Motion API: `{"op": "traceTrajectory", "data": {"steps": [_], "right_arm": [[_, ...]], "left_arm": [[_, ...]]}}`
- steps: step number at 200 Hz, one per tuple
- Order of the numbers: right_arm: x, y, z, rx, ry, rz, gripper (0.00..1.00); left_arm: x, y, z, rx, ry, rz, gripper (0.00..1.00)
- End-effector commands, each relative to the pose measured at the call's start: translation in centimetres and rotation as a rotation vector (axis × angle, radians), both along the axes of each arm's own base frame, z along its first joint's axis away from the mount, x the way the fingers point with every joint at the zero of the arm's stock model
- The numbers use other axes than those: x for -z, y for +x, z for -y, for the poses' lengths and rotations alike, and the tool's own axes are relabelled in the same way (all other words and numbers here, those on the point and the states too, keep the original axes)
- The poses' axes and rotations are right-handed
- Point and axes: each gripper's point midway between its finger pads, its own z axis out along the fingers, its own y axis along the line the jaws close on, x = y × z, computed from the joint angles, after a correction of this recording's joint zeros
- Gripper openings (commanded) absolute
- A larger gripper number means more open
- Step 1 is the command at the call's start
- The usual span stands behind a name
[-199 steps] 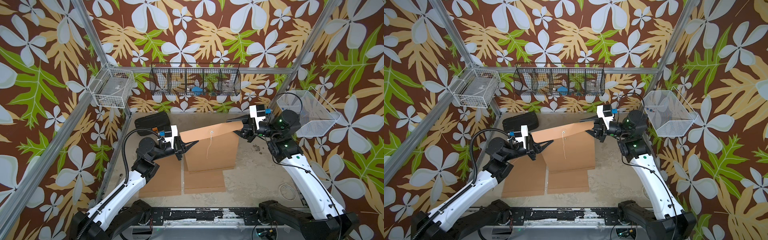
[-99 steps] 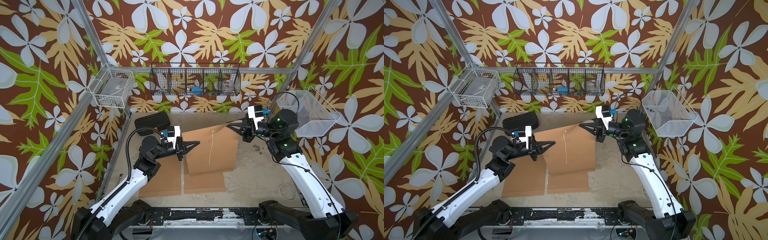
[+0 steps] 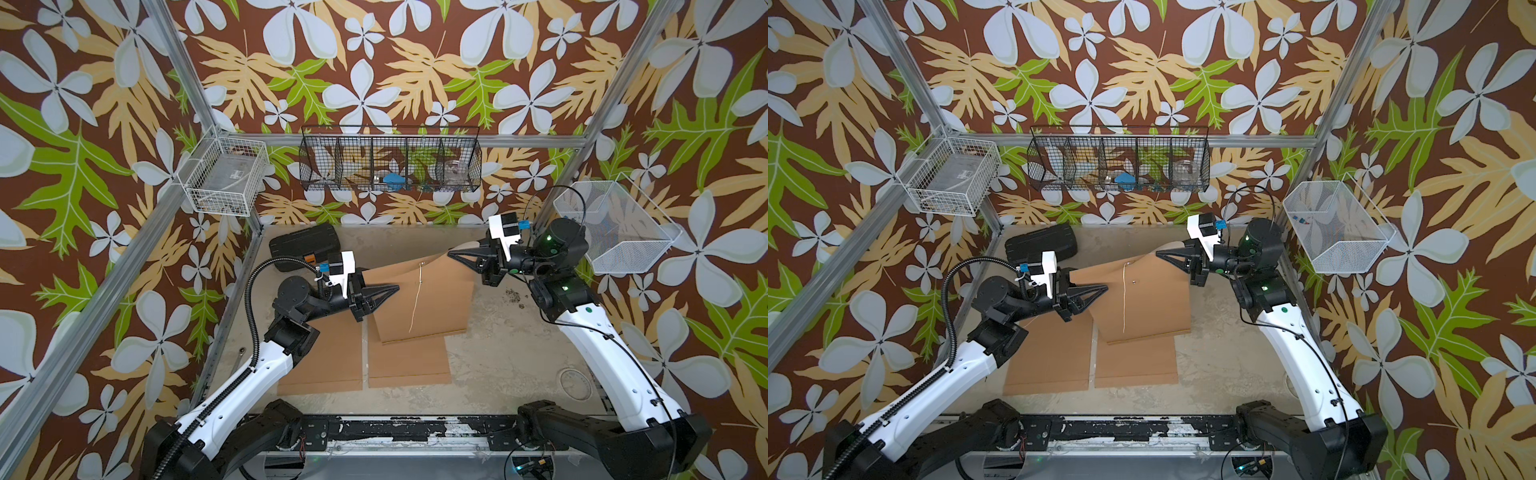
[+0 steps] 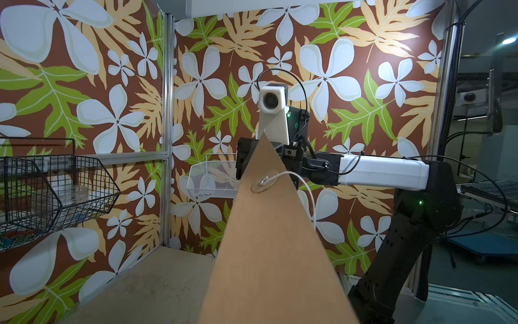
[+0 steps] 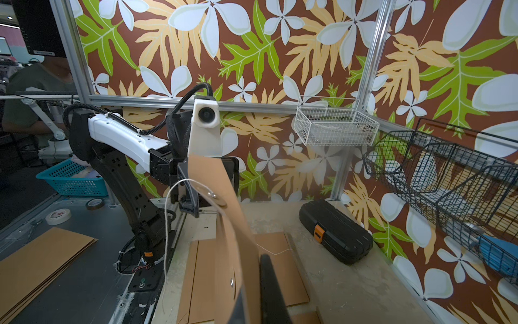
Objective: Open the file bag
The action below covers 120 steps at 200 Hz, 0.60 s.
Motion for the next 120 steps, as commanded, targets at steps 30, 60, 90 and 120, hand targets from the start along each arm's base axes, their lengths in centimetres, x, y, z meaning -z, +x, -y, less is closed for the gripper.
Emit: {"op": "traceTrajectory", "data": {"steps": [30,60,90,120], "right_arm": [[0.2,-0.2,-0.2,-0.014,-0.007,0.004,0.0],[0.6,-0.1,-0.3,-0.012,-0.012,-0.003,0.0],[1.2,0.1,-0.4,-0.01,-0.017,-0.017,0.0],[1.6,0.1,-0.4,-0.016,-0.023,-0.02,0.0]], "left_arm": [[-3.2,-0.4,-0.5,-0.014,-0.064,0.082,0.36],[-3.4,-0.5,-0.5,-0.012,-0.07,0.087,0.32],[-3.2,-0.3,-0.5,-0.015,-0.071,0.083,0.22],[-3.1,-0.1,-0.6,-0.027,-0.084,0.079,0.14]]}}
